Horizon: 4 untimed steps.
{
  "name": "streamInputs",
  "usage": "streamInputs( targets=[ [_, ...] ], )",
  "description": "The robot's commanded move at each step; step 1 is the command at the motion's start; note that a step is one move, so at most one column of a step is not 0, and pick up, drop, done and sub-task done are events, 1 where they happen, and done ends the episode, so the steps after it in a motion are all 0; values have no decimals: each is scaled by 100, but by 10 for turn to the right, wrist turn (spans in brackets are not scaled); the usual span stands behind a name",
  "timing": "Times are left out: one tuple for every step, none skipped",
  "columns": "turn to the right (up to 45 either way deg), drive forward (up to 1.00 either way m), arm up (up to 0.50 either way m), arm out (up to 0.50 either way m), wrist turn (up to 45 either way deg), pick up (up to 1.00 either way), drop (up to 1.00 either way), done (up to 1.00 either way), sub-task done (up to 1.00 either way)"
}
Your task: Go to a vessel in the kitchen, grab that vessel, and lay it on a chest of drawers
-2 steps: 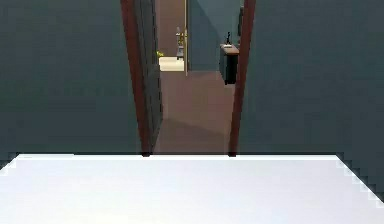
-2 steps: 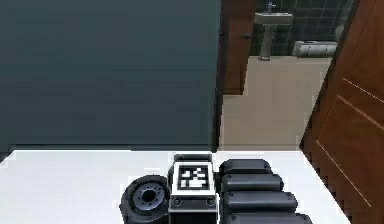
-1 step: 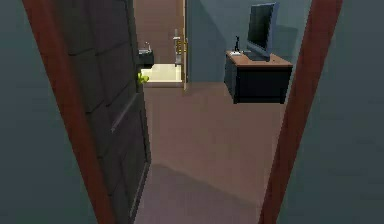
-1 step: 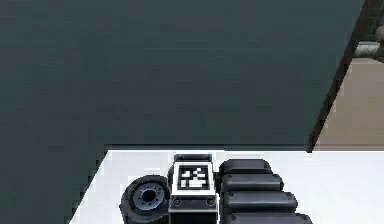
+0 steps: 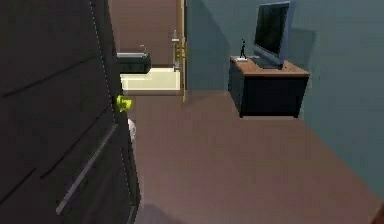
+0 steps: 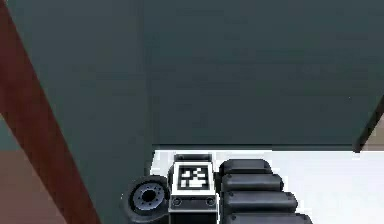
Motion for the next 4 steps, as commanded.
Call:
streamInputs(
  targets=[
    [0, 100, 0, 0, 0, 0, 0, 0, 0],
    [-60, 0, 0, 0, 0, 0, 0, 0, 0],
    [0, 40, 0, 0, 0, 0, 0, 0, 0],
    [-360, 0, 0, 0, 0, 0, 0, 0, 0]
  ],
)
